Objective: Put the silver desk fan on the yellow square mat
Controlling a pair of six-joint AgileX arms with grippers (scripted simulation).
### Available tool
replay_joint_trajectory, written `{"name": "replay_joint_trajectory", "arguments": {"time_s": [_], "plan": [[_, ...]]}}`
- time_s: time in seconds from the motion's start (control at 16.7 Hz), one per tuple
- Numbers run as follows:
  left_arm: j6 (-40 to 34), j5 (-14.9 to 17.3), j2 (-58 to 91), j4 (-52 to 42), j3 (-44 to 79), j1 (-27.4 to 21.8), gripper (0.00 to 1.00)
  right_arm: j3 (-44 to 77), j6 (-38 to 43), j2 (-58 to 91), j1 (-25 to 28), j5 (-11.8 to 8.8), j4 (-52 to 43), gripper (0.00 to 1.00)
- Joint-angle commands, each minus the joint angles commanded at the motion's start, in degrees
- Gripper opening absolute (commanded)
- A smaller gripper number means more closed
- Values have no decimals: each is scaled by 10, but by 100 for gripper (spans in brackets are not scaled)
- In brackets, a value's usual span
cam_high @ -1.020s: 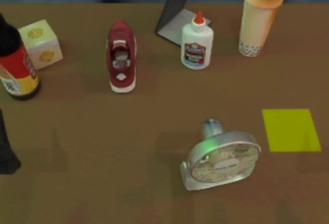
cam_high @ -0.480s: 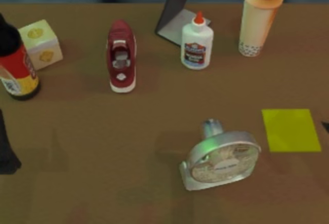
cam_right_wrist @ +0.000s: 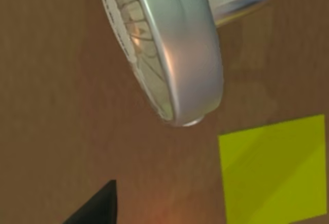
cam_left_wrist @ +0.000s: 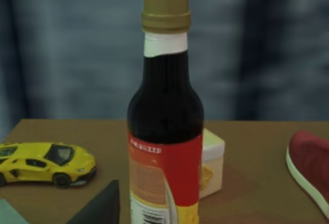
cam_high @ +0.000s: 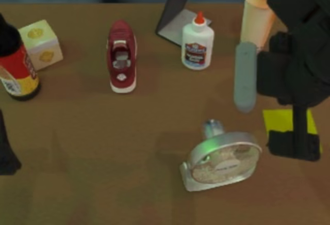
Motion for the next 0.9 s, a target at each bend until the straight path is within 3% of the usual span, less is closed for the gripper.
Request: {"name": "replay_joint_trajectory", "arguments": {"time_s": [0.36, 0.9], "plan": [[0, 0, 0, 0, 0, 0, 100, 171, -105, 187, 75, -2, -127, 100], [0, 0, 0, 0, 0, 0, 100, 178, -117, 204, 81, -2, -128, 100]]}}
